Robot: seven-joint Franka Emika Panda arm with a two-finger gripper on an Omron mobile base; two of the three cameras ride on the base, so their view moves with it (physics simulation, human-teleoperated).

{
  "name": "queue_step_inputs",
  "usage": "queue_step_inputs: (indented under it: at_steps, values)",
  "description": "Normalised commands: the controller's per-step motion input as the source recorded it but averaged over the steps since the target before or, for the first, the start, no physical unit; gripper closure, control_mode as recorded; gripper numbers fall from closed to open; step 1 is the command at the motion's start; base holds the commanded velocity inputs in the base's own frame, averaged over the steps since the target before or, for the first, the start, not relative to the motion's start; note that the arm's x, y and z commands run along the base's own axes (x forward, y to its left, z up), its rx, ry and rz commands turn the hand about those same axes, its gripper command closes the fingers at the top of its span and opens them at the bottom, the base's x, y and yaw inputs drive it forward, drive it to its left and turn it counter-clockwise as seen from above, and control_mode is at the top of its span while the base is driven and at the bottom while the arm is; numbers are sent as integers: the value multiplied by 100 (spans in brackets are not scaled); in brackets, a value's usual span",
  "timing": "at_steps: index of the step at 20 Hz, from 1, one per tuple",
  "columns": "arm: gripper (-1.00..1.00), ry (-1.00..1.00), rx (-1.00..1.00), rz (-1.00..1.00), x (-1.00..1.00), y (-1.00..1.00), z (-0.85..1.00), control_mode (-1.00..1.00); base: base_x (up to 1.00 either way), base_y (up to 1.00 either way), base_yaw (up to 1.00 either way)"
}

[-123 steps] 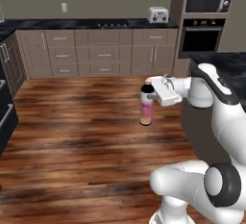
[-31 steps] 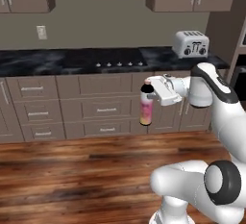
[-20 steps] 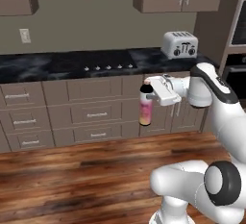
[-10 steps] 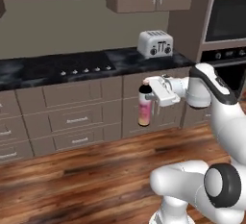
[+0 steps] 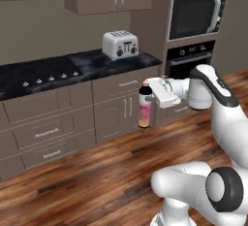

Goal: Place the large bottle from the dining counter next to the other large bottle outside the sink, and place the small bottle from the dining counter next to the other small bottle inside the sink.

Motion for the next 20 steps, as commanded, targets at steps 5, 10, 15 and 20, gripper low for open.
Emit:
queue_step_inputs:
  at_steps: [5,10,15,20]
  values:
    - [100,0,0,0,0,0,0,100,31,0,-44]
    - [100,0,0,0,0,0,0,100,29,0,-45]
    - [100,0,0,0,0,0,0,100,28,0,-46]
    - [100,0,0,0,0,0,0,100,28,7,-46]
